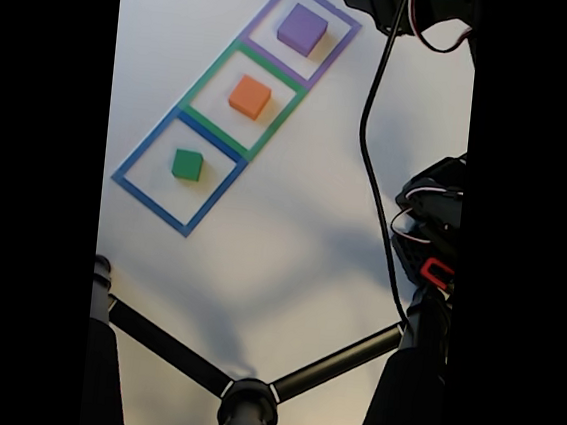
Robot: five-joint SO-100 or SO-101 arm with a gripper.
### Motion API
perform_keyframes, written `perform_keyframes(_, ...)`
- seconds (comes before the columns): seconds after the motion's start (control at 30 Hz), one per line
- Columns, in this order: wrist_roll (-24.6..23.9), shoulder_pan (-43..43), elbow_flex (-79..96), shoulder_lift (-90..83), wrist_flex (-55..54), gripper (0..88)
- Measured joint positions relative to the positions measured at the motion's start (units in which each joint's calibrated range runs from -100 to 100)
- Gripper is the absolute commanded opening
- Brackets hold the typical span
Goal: Tower of hanoi
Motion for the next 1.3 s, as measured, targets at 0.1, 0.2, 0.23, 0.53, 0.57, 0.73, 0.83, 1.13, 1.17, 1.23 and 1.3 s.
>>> perform_keyframes(0.1, 0.0, 0.4, 10.92, 0.0, -12.44, 0.1)
perform_keyframes(0.2, 0.0, 1.7, 22.01, 0.0, -24.8, 0.1)
perform_keyframes(0.23, 0.0, 2.3, 25.19, 0.0, -28.31, 0.1)
perform_keyframes(0.53, 0.0, 3.59, 46.52, 3.78, -59.41, 0.2)
perform_keyframes(0.57, -0.38, 3.99, 48.32, 4.46, -62.28, 0.2)
perform_keyframes(0.73, -0.19, 4.19, 53.74, 9.84, -75.6, 0.1)
perform_keyframes(0.83, -0.19, 4.19, 55.72, 14.29, -82.62, 0.1)
perform_keyframes(1.13, -0.38, 2.7, 56.58, 31.36, -103.03, 0.1)
perform_keyframes(1.17, -0.57, 2.3, 56.58, 32.96, -104.55, 0.1)
perform_keyframes(1.23, -0.57, 1.8, 56.58, 35.56, -107.02, 0.1)
perform_keyframes(1.3, -0.57, 1.6, 56.49, 37.75, -109.25, 0.1)
